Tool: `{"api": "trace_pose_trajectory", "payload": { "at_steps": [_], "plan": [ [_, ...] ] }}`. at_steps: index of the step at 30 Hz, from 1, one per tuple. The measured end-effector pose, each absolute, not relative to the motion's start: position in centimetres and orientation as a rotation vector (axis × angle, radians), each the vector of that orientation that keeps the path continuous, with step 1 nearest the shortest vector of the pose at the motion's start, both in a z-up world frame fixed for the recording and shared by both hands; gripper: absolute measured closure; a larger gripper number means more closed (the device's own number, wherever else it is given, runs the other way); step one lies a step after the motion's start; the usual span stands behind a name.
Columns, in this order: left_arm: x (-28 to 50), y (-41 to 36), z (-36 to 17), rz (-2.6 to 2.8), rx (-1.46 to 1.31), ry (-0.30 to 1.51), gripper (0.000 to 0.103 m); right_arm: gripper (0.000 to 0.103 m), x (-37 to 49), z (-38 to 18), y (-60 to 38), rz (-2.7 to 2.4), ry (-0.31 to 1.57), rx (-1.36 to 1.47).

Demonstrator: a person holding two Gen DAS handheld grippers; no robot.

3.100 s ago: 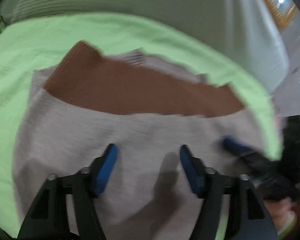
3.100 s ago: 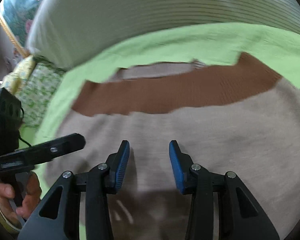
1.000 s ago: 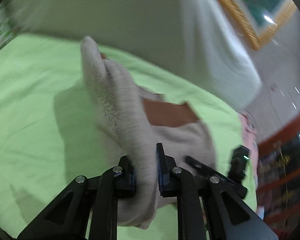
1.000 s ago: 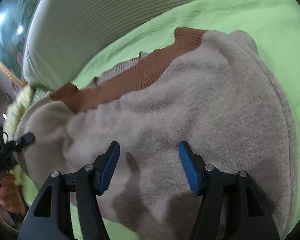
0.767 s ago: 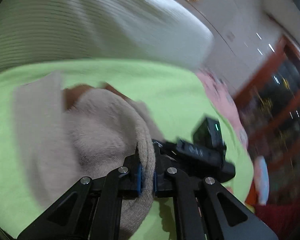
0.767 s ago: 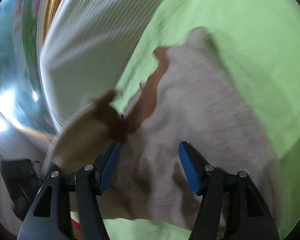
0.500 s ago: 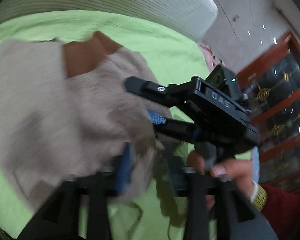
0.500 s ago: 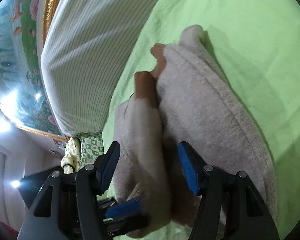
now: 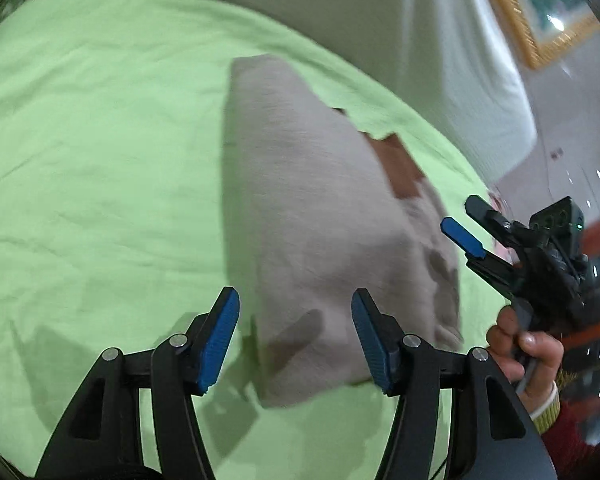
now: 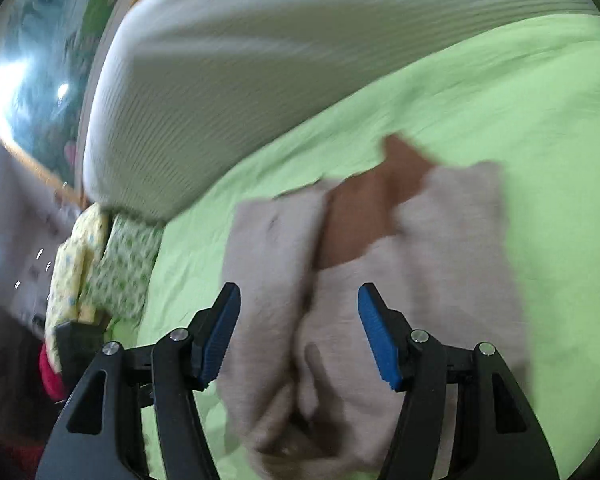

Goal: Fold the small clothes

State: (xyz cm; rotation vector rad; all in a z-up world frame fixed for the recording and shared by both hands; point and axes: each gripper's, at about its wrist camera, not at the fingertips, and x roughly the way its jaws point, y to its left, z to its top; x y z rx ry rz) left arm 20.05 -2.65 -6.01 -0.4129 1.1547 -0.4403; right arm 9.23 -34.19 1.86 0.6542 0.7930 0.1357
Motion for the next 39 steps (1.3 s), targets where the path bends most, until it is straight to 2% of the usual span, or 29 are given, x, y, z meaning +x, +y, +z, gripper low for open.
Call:
{"api": "trace_pose_trajectory", "payload": {
  "at_steps": [4,7,9,10,11,14,16,19,21,24,27,28,29,31,36,39],
  "plan": [
    [21.1,-2.4,-6.9,-0.442,-0.479,1.16,0.043,0.042,12.6,-0.6,-33.4,0.163,0.871,0.67],
    [21.4,-3.5,-7.8,-0.459,-0.488,1.186,0.037,0.042,15.0,-2.7,-32.6,0.187,0.965,0.679],
    [21.4,-3.7,-8.4,-0.464,-0.496,1.203,0.037,0.064,15.7,-4.0,-32.1,0.197,1.012,0.671],
    [21.6,-4.1,-8.6,-0.465,-0.497,1.207,0.037,0.081,15.7,-4.1,-31.9,0.209,1.011,0.672],
    [21.5,-4.3,-8.5,-0.465,-0.495,1.208,0.036,0.09,15.5,-3.6,-32.0,0.203,0.988,0.659],
    [21.6,-5.0,-7.7,-0.487,-0.493,1.195,0.032,0.091,14.0,-0.1,-33.0,0.229,0.865,0.657],
    [21.5,-5.8,-6.8,-0.524,-0.49,1.184,0.026,0.092,12.1,3.3,-33.6,0.226,0.79,0.587],
    [21.6,-7.8,-6.4,-0.558,-0.427,1.18,0.023,0.092,10.7,4.9,-35.4,0.176,0.779,0.545],
    [21.5,-9.1,-6.8,-0.56,-0.367,1.19,0.023,0.092,11.0,3.0,-37.0,0.085,0.854,0.527],
    [21.3,-9.9,-8.3,-0.55,-0.347,1.24,0.024,0.084,11.6,-1.7,-39.1,-0.014,0.983,0.572],
    [20.9,-9.6,-8.9,-0.539,-0.359,1.255,0.024,0.083,10.6,-2.2,-39.5,-0.005,0.931,0.631],
    [20.7,-9.4,-9.2,-0.534,-0.368,1.26,0.024,0.078,10.2,-1.9,-39.4,-0.009,0.913,0.633],
    [20.6,-9.1,-9.4,-0.529,-0.382,1.272,0.024,0.068,9.8,-1.5,-39.2,-0.014,0.89,0.624],
    [20.3,-8.7,-9.8,-0.521,-0.402,1.286,0.024,0.058,9.4,-1.3,-39.1,-0.007,0.868,0.625],
    [19.0,-7.6,-9.5,-0.495,-0.438,1.281,0.024,0.056,9.0,-1.1,-38.5,-0.036,0.861,0.61],
    [18.4,-7.8,-10.6,-0.497,-0.427,1.313,0.024,0.045,8.7,-0.7,-38.9,-0.083,0.85,0.585]
  ]
}}
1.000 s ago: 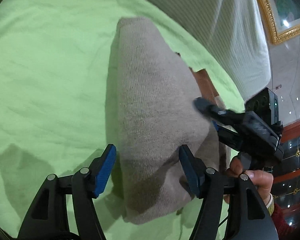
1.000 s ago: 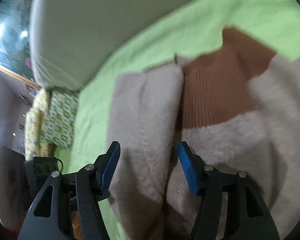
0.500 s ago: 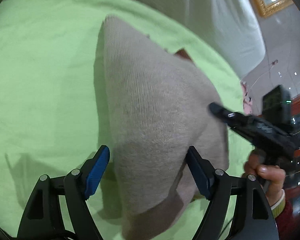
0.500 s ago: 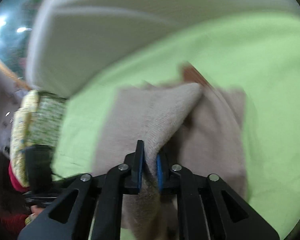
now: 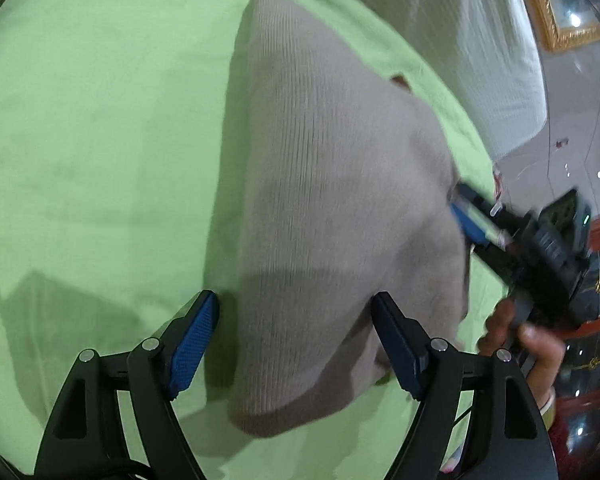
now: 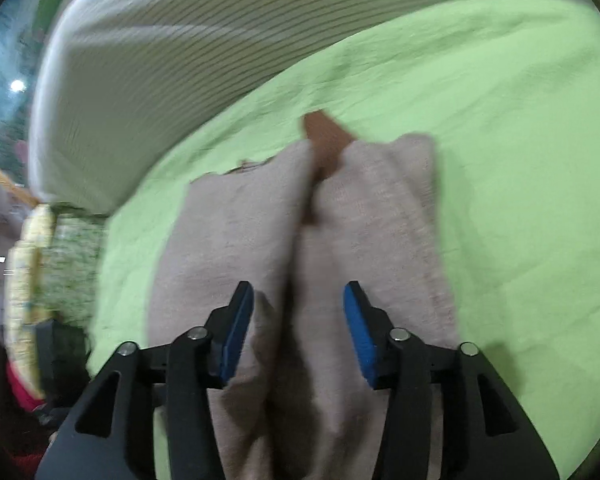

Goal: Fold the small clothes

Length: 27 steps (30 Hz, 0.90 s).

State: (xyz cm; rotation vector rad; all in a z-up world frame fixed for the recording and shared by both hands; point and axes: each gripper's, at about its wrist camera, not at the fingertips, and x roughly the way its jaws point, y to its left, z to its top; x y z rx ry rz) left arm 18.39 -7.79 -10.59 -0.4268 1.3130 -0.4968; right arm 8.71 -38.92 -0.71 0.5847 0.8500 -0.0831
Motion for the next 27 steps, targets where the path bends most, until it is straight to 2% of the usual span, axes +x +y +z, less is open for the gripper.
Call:
{"api": "trace_pose_trajectory", "payload": {
  "at_steps": [4,7,9,10,11,14,21,24,27],
  "plan": [
    [17.1,-9.2,-10.4,-0.502,-0.348,1.296,0.022,0.029,8.8,-2.0,-38.5,-0.009,0.877,0.685],
    [16.7,-9.9,-10.2,-0.516,-0.319,1.3,0.022,0.029,9.1,-2.8,-36.8,0.029,0.903,0.652],
    [16.5,-9.8,-10.2,-0.522,-0.325,1.305,0.022,0.041,9.4,-2.9,-36.2,0.027,0.917,0.624],
    [16.5,-9.8,-10.1,-0.525,-0.328,1.305,0.022,0.063,9.6,-3.1,-36.2,0.041,0.926,0.633],
    [16.4,-9.8,-10.1,-0.526,-0.326,1.306,0.022,0.081,9.8,-3.2,-36.4,0.059,0.94,0.656],
    [15.9,-9.5,-9.7,-0.531,-0.324,1.304,0.022,0.084,10.1,-1.3,-36.6,0.077,0.917,0.625],
    [15.5,-9.6,-8.3,-0.574,-0.336,1.292,0.022,0.086,8.6,9.6,-36.5,0.189,0.703,0.524],
    [15.3,-10.3,-8.5,-0.565,-0.283,1.302,0.022,0.086,8.5,7.2,-38.9,0.112,0.781,0.534],
    [15.5,-11.0,-9.1,-0.558,-0.251,1.334,0.022,0.085,8.6,1.1,-42.0,0.006,0.914,0.625]
  ]
}}
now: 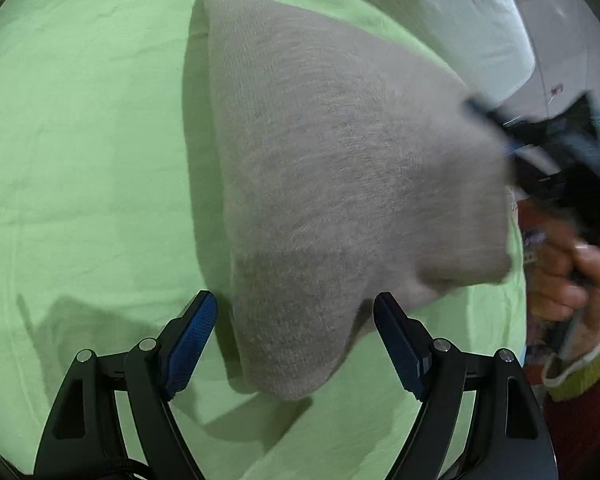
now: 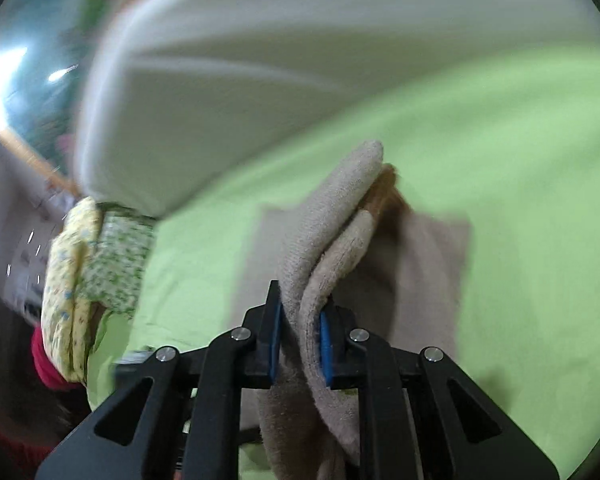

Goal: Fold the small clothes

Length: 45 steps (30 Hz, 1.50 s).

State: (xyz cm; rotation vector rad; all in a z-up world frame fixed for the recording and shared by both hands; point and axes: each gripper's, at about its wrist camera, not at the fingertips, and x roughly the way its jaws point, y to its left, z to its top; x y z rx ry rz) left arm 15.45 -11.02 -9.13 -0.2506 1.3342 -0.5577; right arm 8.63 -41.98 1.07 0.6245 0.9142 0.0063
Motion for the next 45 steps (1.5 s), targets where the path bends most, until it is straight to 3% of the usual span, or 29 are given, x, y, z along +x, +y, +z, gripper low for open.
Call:
{"api": "trace_pose_trajectory", "payload": {
  "at_steps": [3,7,11,15,20,23,25,27,31,32,34,39,45],
  "plan": [
    [15.0,-11.2,-9.4,-0.548,-0.188,1.35,0.022,0.079,7.7,-2.8,-43.5,-0.029,0.946,0.665],
    [14.0,-11.5,-8.6,-0.555,-0.117,1.338,0.022,0.067,5.3,-0.7,-43.9,-0.059,0.848,0.712],
    [11.9,-11.3,-7.5,-0.567,-0.061,1.29,0.022,0.066,1.7,2.9,-42.6,-0.005,0.751,0.639],
    [11.0,-12.3,-7.4,-0.556,-0.023,1.231,0.022,0.066,0.4,2.9,-39.2,0.069,0.863,0.456],
    [8.7,-12.1,-8.7,-0.512,0.065,1.203,0.024,0.066,0.1,0.5,-39.8,0.1,0.949,0.477],
    [8.7,-12.0,-9.2,-0.452,0.078,1.185,0.032,0.066,0.3,-0.6,-40.0,0.111,0.978,0.482],
    [9.1,-11.4,-9.3,-0.402,0.057,1.177,0.046,0.066,0.6,-0.8,-40.0,0.123,0.985,0.473],
    [9.4,-10.5,-9.0,-0.38,0.009,1.165,0.048,0.066,1.1,-1.1,-39.5,0.137,1.008,0.438],
    [10.0,-9.4,-8.9,-0.346,-0.035,1.165,0.064,0.068,2.3,-2.7,-38.7,0.153,1.074,0.409],
    [10.2,-9.3,-8.9,-0.35,-0.049,1.165,0.068,0.087,2.4,-3.0,-38.3,0.162,1.084,0.396],
    [10.0,-9.3,-8.6,-0.362,-0.052,1.163,0.08,0.09,2.4,-2.5,-37.1,0.17,1.083,0.337],
    [9.1,-10.3,-8.5,-0.379,-0.062,1.164,0.082,0.091,-1.9,2.0,-40.8,0.107,0.839,0.527],
    [8.9,-10.3,-9.1,-0.38,-0.033,1.178,0.083,0.091,-2.4,-3.7,-41.8,0.031,0.956,0.597]
  ]
}}
